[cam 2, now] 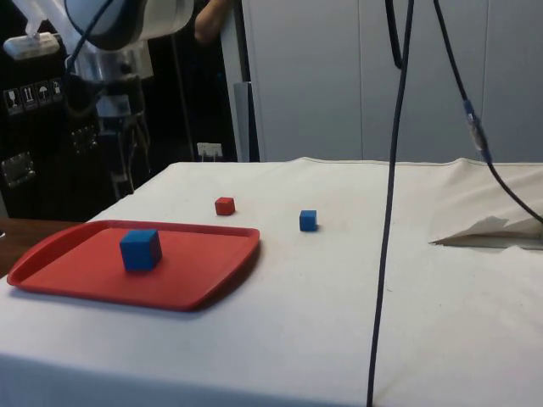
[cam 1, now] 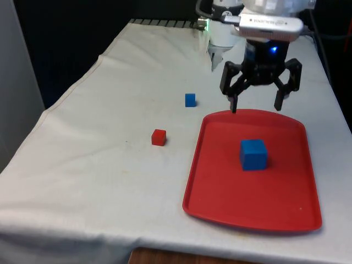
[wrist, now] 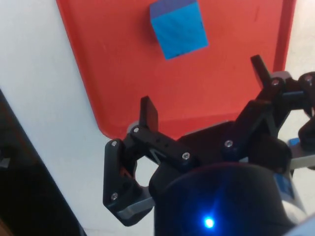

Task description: Pick up the largest block and place it onto the tray.

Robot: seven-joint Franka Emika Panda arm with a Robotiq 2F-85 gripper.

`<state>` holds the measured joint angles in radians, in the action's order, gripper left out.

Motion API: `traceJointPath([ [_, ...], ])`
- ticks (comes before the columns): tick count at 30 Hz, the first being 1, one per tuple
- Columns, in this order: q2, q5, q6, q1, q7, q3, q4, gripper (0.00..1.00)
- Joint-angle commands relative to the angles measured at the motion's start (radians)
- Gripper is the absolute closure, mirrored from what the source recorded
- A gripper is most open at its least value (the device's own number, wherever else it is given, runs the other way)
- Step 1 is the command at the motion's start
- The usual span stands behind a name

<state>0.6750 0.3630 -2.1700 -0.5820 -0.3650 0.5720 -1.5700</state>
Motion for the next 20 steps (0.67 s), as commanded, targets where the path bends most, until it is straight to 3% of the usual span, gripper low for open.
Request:
traceJointPath([
  [1, -0.007, -0.002, -0.001, 0.0, -0.001, 0.001, -0.008, 0.0],
  [2, -0.021, -0.008, -0.015, -0.007, -0.003, 0.007, -0.026, 0.0],
  [4, -0.036, -0.011, -0.019, -0.008, -0.006, 0.009, -0.042, 0.0],
  [9, -0.081, -0.019, -0.035, -0.008, -0.016, 0.01, -0.093, 0.0],
  [10, -0.066, -0.013, -0.014, 0.0, -0.014, 0.004, -0.071, 0.0],
  [11, -0.087, -0.019, -0.038, -0.008, -0.018, 0.01, -0.1, 0.0],
  [18, -0.142, -0.017, -0.069, -0.007, -0.039, 0.011, -0.172, 0.0],
  [20, -0.136, -0.014, -0.053, 0.0, -0.039, 0.007, -0.163, 0.0],
])
